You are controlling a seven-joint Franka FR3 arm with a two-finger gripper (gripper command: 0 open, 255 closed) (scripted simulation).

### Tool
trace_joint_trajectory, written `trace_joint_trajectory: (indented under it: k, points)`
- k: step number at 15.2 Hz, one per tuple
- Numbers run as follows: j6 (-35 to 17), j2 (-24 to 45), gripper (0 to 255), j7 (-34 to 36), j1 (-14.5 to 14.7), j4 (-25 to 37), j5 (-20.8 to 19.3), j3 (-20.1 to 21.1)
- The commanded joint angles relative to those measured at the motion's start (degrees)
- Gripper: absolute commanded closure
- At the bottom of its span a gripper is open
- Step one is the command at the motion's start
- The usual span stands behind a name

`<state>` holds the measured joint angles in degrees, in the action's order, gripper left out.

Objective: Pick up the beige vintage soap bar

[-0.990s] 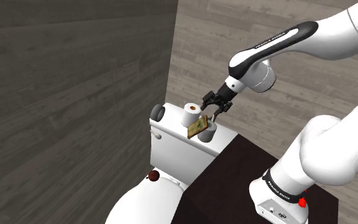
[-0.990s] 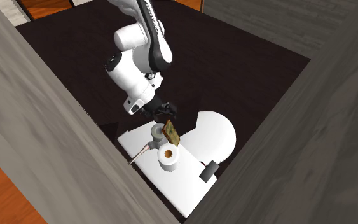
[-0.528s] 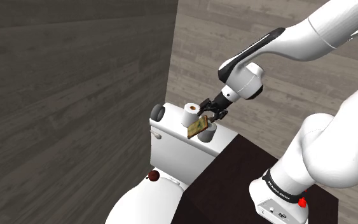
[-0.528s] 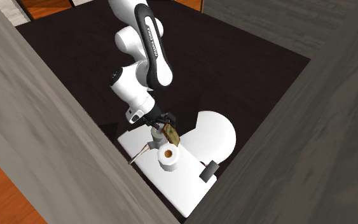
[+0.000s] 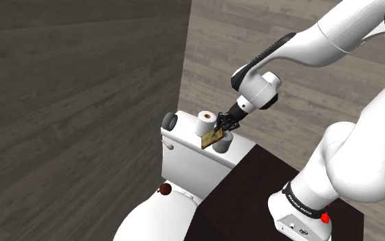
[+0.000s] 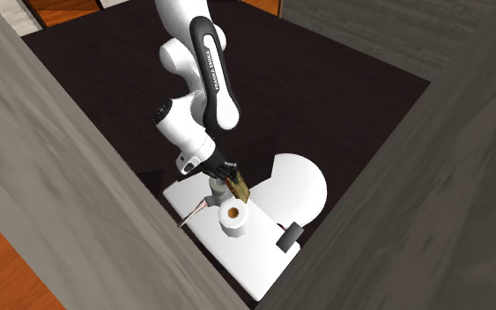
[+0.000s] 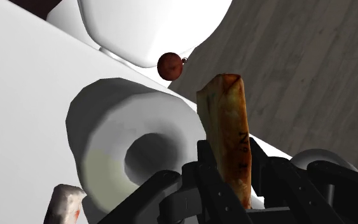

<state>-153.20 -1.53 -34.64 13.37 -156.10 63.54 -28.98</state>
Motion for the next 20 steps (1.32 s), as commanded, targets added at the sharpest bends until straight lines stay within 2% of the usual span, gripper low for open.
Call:
trace_joint_trajectory:
  k: [1, 6, 12, 20]
  points:
    - [0.0, 0.0, 255, -0.1, 0.0, 0.0, 0.1, 0.0]
    - [0.0, -0.1, 255, -0.1, 0.0, -0.1, 0.0, 0.0]
    - [0.3, -7.2, 255, 10.9, -2.0, -2.1, -12.4, 0.5]
    - [3.9, -15.2, 255, 23.1, -7.4, -3.0, -25.8, 3.8]
